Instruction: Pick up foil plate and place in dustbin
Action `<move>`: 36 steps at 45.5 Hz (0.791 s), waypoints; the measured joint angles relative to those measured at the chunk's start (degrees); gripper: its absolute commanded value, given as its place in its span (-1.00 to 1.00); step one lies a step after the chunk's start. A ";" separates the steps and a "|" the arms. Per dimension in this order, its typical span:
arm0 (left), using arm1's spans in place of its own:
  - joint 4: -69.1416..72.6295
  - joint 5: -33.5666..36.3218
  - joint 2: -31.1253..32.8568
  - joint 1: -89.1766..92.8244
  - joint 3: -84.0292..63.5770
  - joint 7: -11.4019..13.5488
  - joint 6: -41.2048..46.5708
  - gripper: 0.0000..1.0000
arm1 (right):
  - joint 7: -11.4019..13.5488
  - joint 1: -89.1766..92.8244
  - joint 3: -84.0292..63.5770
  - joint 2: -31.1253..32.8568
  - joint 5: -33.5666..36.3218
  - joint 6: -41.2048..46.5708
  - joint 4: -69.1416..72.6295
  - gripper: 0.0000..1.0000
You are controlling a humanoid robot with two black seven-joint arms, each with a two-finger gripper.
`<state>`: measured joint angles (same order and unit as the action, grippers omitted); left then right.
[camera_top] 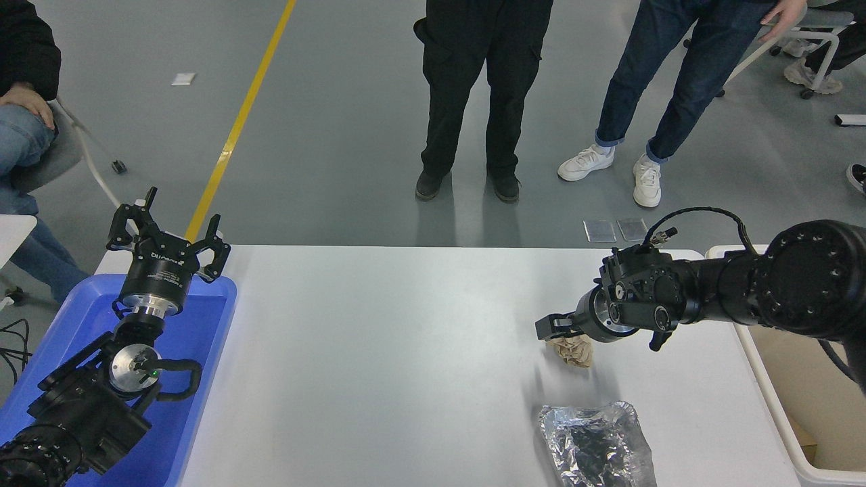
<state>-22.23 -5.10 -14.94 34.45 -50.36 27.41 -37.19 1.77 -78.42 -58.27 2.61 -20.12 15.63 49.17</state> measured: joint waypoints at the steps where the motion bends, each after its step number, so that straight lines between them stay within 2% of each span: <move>1: 0.00 0.00 0.00 0.00 0.00 0.00 0.00 0.96 | -0.02 -0.12 -0.17 0.06 -0.30 0.37 0.40 1.00; 16: -0.01 0.00 0.00 0.00 0.00 -0.08 0.00 0.96 | -0.09 -2.95 -2.96 2.51 -2.95 6.57 7.20 1.00; 36: -0.01 0.00 0.00 0.00 0.00 -0.08 0.02 0.96 | 0.11 -3.93 -8.25 4.44 -2.81 10.52 15.17 1.00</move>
<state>-22.24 -5.10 -14.94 34.45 -50.36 27.33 -37.16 1.89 -82.35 -66.51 7.05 -22.94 26.15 64.34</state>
